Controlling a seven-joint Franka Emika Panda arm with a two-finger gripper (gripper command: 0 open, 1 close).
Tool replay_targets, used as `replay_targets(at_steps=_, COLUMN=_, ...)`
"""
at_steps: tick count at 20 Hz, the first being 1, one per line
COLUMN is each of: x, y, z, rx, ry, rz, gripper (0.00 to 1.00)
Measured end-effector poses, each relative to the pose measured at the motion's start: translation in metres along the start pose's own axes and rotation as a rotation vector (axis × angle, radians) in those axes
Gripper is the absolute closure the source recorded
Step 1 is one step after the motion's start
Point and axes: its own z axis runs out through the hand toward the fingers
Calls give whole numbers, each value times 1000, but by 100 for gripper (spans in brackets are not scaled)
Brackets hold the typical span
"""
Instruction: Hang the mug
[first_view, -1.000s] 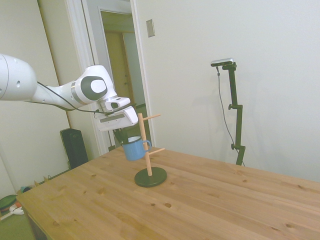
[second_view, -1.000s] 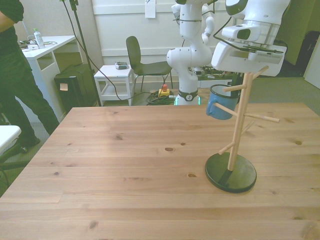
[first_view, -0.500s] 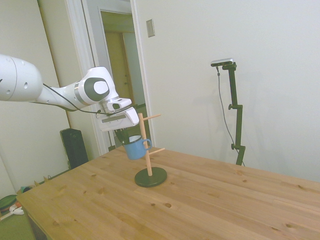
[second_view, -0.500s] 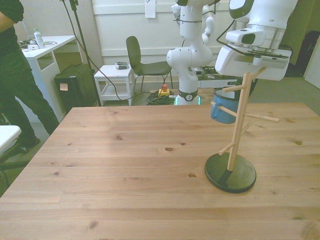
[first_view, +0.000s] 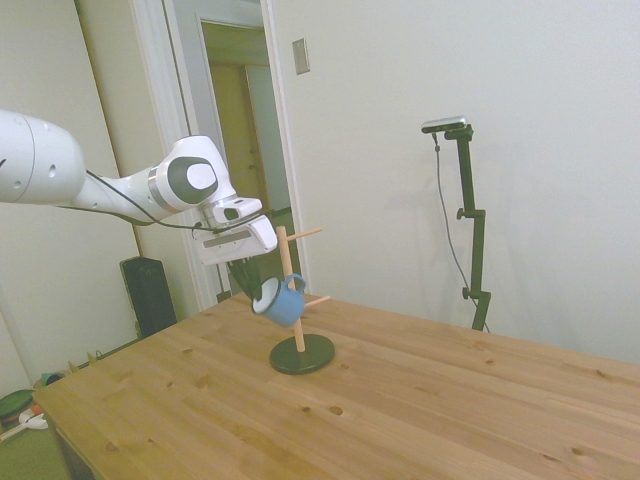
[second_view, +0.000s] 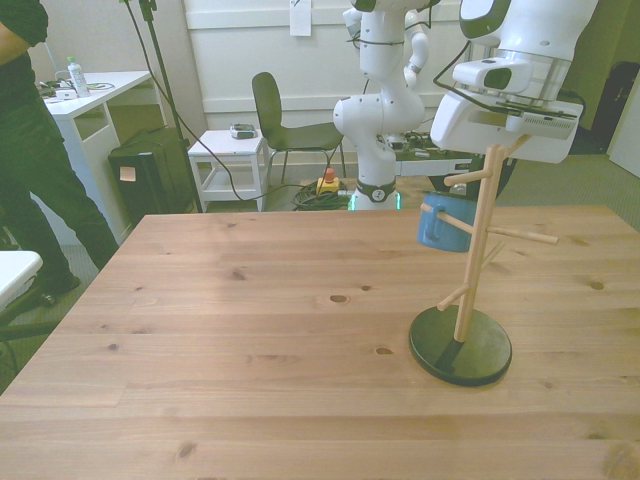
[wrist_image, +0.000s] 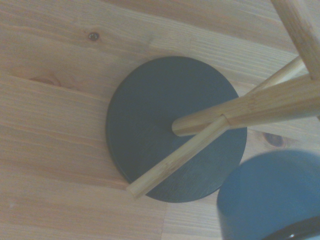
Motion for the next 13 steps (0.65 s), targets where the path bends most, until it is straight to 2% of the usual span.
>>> replay_targets(at_steps=4, x=-5, y=10, z=-11, rx=22, ry=19, rz=8, gripper=0)
replay_targets(at_steps=9, x=-30, y=61, z=-25, rx=92, ry=46, rz=61, gripper=0)
replay_targets(at_steps=13, x=-57, y=106, z=4, rx=159, ry=-3, rz=147, gripper=0)
